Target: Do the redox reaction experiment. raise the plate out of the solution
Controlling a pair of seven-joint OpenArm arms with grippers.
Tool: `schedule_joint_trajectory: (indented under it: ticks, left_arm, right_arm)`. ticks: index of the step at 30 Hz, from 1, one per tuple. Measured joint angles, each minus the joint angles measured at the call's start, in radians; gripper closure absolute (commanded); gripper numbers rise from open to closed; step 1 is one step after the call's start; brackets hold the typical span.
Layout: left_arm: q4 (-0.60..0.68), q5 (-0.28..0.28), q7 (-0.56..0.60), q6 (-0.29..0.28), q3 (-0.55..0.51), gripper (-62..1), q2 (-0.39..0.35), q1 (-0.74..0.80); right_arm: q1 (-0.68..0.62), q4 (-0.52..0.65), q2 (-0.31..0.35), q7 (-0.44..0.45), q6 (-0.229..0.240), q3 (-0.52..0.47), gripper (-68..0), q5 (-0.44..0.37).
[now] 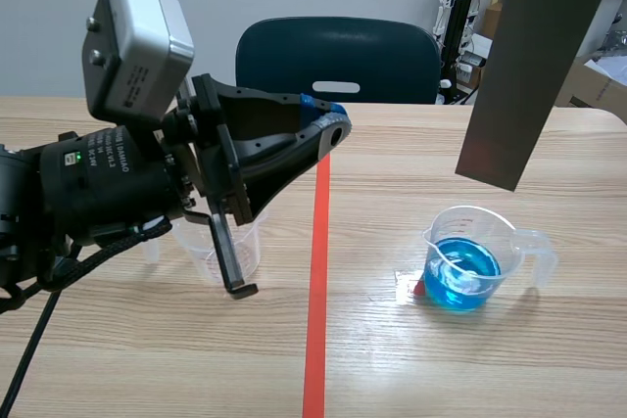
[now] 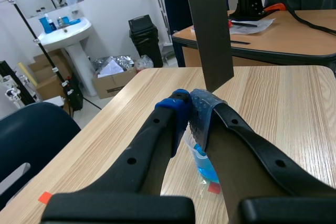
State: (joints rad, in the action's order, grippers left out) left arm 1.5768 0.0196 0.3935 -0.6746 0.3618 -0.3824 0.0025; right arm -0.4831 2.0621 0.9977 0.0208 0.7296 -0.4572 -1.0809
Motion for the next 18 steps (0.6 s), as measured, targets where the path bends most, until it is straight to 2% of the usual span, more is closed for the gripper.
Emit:
schedule_joint_trajectory:
  ticks: [18]
  left_arm:
    - [0.000,0.000,0.004,0.000,0.000,-3.4,0.000,0.000]
  right_arm:
    - [0.010,-0.054,0.000,0.015,-0.003,0.000,-0.2,0.010]
